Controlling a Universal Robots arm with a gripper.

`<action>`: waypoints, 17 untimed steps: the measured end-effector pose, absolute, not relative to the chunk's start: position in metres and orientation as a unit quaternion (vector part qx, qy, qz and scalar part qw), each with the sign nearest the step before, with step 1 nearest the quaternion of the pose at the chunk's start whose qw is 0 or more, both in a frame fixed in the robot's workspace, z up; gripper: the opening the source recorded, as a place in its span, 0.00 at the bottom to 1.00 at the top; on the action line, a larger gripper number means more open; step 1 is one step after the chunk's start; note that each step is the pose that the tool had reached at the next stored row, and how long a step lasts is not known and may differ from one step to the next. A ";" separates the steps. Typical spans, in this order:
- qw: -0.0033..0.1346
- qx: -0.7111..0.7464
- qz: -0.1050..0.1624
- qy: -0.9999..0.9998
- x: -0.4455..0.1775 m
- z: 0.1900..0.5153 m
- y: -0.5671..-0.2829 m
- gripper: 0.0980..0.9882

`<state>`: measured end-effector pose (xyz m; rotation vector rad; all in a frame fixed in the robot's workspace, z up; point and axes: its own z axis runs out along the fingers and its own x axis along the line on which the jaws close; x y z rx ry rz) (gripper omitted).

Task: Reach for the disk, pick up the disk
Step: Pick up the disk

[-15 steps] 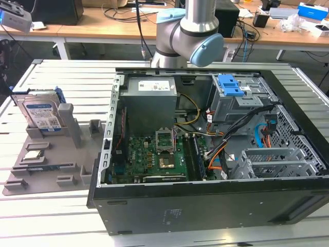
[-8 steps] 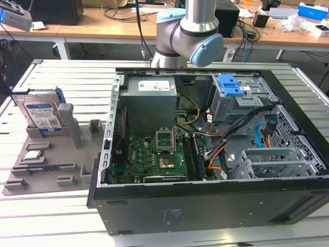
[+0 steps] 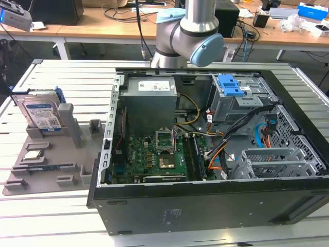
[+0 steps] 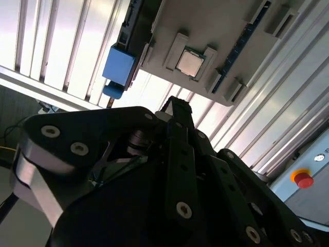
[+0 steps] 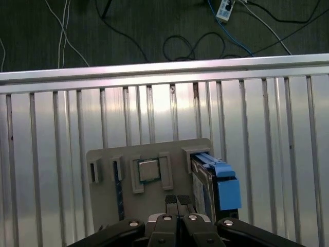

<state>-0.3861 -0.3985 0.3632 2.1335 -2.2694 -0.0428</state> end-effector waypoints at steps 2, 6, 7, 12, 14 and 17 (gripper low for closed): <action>0.013 0.685 -0.014 -0.728 -0.386 0.363 -0.399 0.01; 0.013 0.685 -0.014 -0.728 -0.386 0.363 -0.399 0.02; 0.013 0.685 -0.014 -0.728 -0.386 0.363 -0.398 0.08; 0.013 0.685 -0.014 -0.728 -0.386 0.363 -0.399 0.37; 0.013 0.685 -0.014 -0.728 -0.386 0.363 -0.398 0.37; 0.013 0.685 -0.014 -0.728 -0.386 0.363 -0.395 0.37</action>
